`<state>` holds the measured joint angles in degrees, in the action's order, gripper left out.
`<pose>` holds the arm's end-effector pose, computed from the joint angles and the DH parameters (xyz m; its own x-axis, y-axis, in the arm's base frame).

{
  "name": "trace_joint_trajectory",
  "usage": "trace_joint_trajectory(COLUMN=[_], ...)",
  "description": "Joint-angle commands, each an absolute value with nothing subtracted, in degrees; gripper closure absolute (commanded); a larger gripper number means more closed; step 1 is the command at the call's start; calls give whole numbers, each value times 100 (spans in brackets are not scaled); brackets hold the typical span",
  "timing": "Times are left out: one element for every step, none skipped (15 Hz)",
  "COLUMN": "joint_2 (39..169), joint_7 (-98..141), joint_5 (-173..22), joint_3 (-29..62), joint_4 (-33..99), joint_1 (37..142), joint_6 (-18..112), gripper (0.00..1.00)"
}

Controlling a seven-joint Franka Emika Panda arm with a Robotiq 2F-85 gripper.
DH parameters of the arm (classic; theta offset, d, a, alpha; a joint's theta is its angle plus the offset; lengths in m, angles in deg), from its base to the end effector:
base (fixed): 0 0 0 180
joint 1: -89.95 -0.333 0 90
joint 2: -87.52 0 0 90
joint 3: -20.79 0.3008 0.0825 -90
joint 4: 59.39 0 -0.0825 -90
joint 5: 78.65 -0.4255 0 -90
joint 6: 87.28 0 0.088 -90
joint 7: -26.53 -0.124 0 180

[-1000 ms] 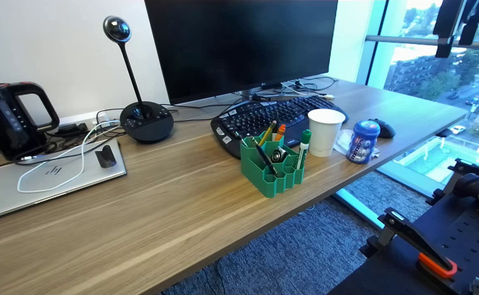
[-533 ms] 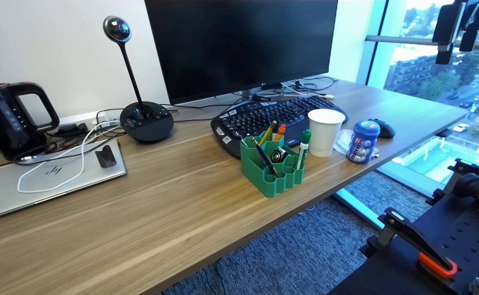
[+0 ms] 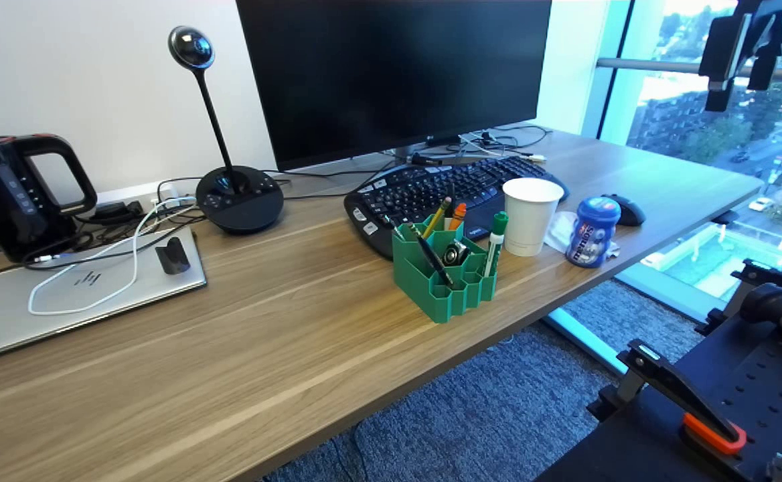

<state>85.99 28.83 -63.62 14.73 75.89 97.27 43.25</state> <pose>0.5043 -0.1296 0.2733 0.9966 -0.0239 -0.0792 -0.0091 -0.9833 0.1815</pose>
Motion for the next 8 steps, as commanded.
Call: trace_joint_trajectory(joint_2=[9014,9138,9262,9391,9521,9617,9691,9775], joint_7=[2141,1957,1776,1614,1489,1470,1499,1529], joint_5=[-5983,-5902,-5845,-5816,-5835,-5941,-6027,-6099], joint_3=[1471,1461,1448,1435,1424,1421,1421,1419], joint_4=[7402,7344,7272,7176,7050,6944,6845,6728], joint_1=[9699,9688,9675,9659,9643,9632,9624,9621], joint_6=[4409,4429,4471,4470,4471,4466,4427,4419], gripper=[0,0,0,0,0,0,0,0])
